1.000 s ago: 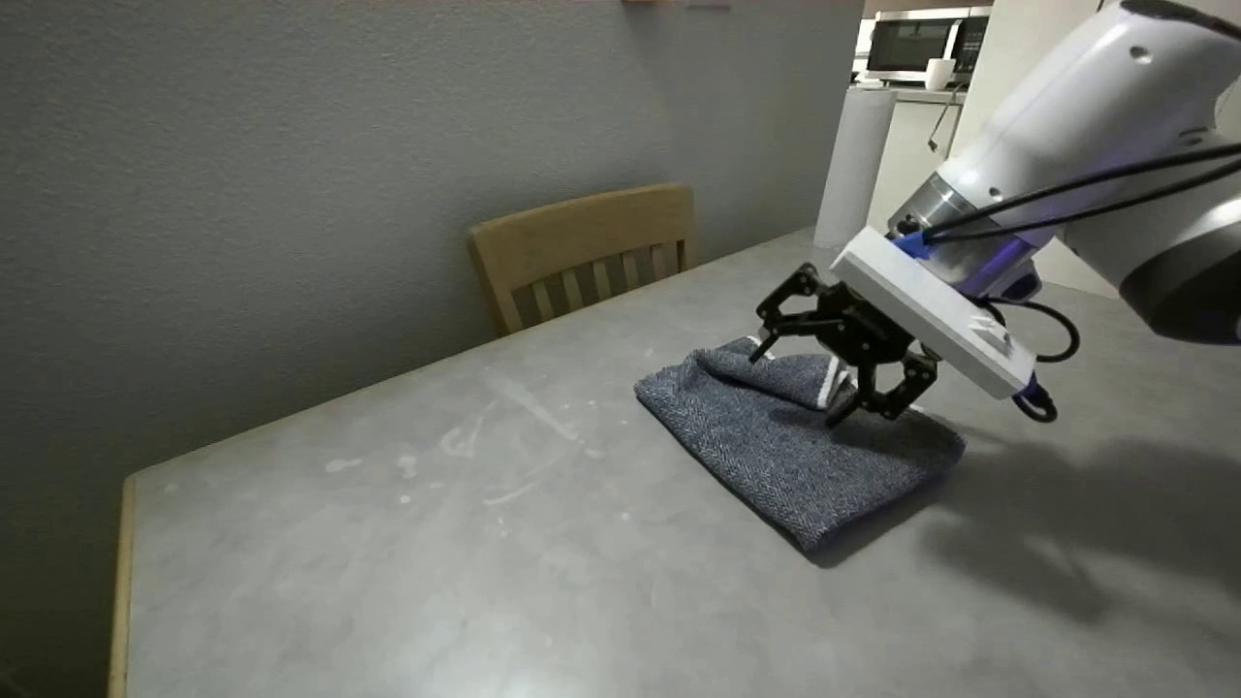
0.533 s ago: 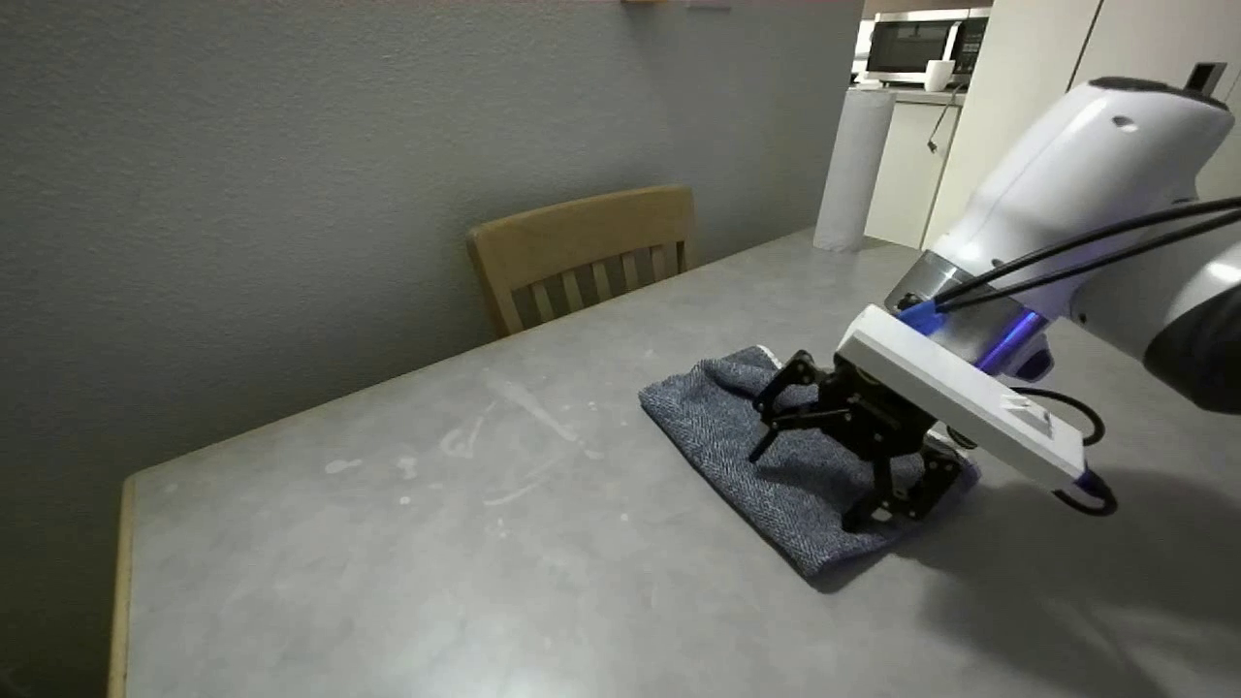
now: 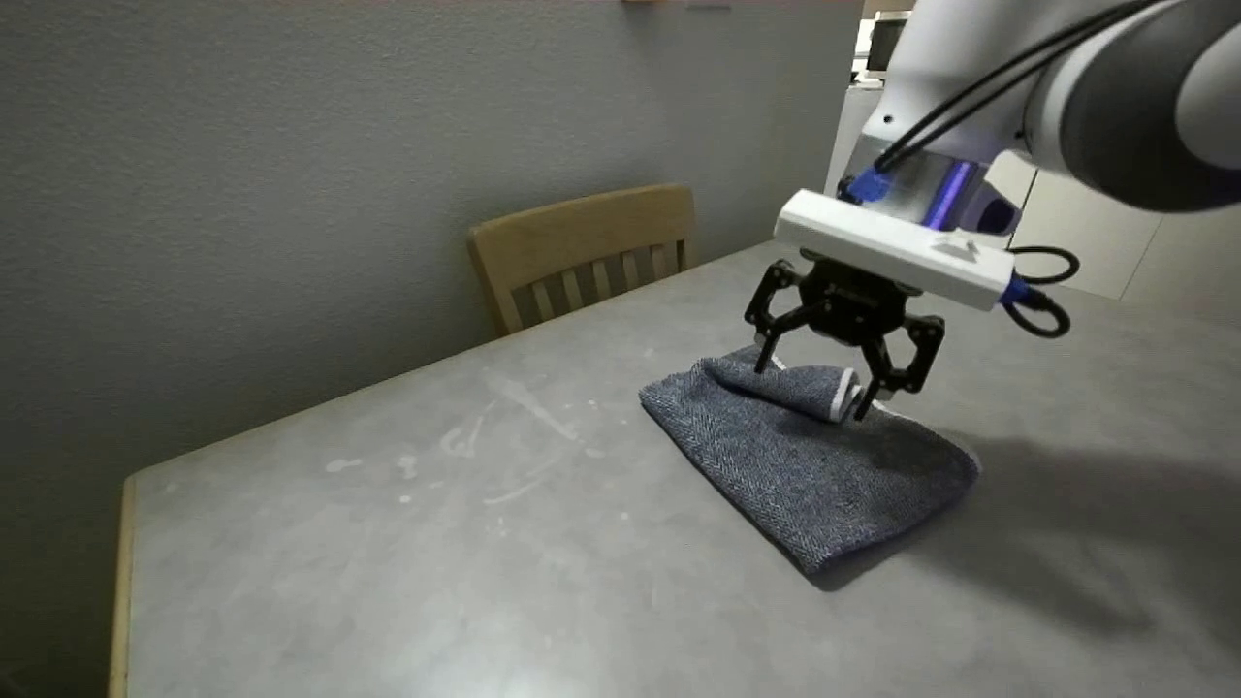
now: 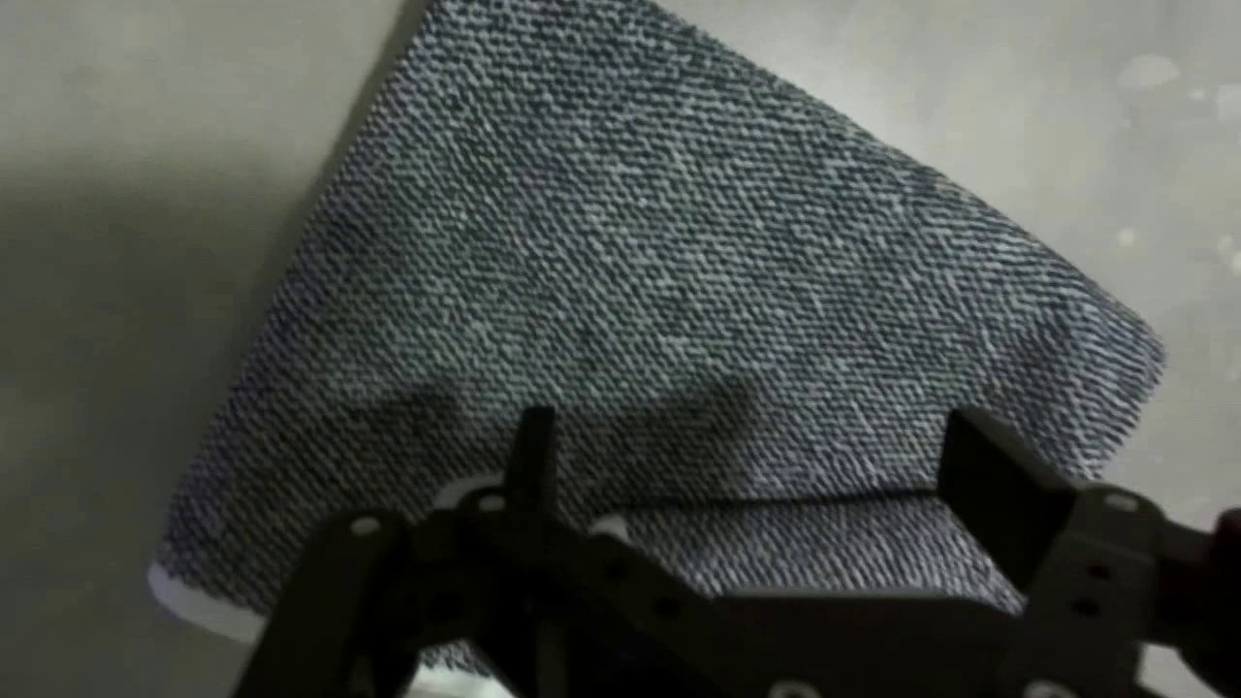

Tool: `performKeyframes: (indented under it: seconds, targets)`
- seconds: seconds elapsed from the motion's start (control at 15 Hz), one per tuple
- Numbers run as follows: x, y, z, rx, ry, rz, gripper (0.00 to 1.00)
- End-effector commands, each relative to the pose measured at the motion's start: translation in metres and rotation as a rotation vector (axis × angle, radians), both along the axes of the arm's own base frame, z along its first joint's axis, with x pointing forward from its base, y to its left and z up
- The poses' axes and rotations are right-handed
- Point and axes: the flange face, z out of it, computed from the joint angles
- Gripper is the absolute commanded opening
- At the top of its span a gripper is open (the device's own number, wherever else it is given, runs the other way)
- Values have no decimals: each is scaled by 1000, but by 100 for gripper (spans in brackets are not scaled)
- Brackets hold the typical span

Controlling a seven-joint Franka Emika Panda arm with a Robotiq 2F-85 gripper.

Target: Fold the towel on the table

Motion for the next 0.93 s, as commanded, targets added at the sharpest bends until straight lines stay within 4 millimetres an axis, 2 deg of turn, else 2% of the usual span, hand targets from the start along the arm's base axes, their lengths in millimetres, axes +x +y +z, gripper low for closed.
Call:
performKeyframes:
  seconds: [0.0,0.13,0.4,0.87]
  targets:
    - [14,-17,25,0,-4,34,100]
    - [19,-22,21,48,19,38,100]
    - [16,-26,11,100,116,51,100]
    - [11,-45,1,-12,160,33,100]
